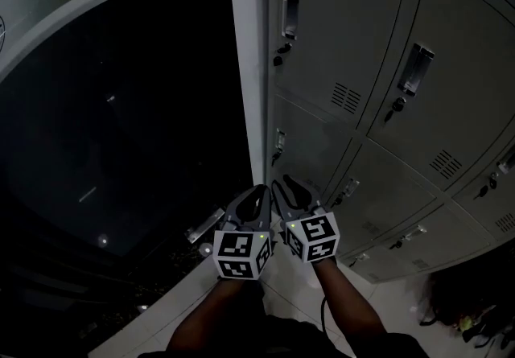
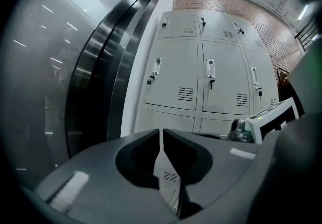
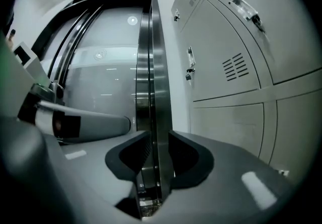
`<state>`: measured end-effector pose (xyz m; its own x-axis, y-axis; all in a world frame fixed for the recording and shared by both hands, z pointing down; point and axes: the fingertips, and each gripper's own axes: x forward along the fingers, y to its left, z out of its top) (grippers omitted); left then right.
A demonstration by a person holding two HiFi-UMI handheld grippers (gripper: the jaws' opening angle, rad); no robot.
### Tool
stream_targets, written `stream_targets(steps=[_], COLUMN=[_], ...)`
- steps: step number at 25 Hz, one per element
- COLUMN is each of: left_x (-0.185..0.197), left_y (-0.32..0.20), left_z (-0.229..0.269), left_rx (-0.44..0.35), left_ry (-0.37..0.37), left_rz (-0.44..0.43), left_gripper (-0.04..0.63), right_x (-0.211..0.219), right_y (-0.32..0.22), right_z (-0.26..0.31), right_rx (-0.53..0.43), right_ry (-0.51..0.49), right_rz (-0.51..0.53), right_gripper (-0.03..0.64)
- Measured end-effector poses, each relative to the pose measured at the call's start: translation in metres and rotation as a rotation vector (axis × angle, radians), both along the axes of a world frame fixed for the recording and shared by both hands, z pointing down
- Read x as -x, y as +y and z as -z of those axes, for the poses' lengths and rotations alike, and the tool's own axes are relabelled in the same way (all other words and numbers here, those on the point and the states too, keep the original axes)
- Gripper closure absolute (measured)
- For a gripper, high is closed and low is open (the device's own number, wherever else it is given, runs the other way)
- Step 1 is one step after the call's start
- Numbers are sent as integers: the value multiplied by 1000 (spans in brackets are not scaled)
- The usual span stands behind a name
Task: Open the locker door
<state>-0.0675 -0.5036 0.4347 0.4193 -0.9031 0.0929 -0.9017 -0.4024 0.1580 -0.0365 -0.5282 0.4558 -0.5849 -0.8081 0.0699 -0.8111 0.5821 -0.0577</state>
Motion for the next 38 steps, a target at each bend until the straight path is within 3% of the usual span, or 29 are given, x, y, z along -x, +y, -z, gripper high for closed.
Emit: stream_targets(steps=[16, 30, 38], left_x=[18, 27, 33], left_y=[-89, -128, -146], left_z=[-61, -97, -107], left_rx=[-12, -10, -4], left_ry=[-4, 8, 33], left_rz=[-33, -60, -64], left_gripper=[589, 589, 589], right_x=[8, 18, 23], right_y=[-138, -213, -240], right_z=[-91, -147, -158], right_rx=[25, 55, 57], right_ry=[-63, -32, -62], right_rz=[-85, -128, -165], right_gripper=[440, 351, 299])
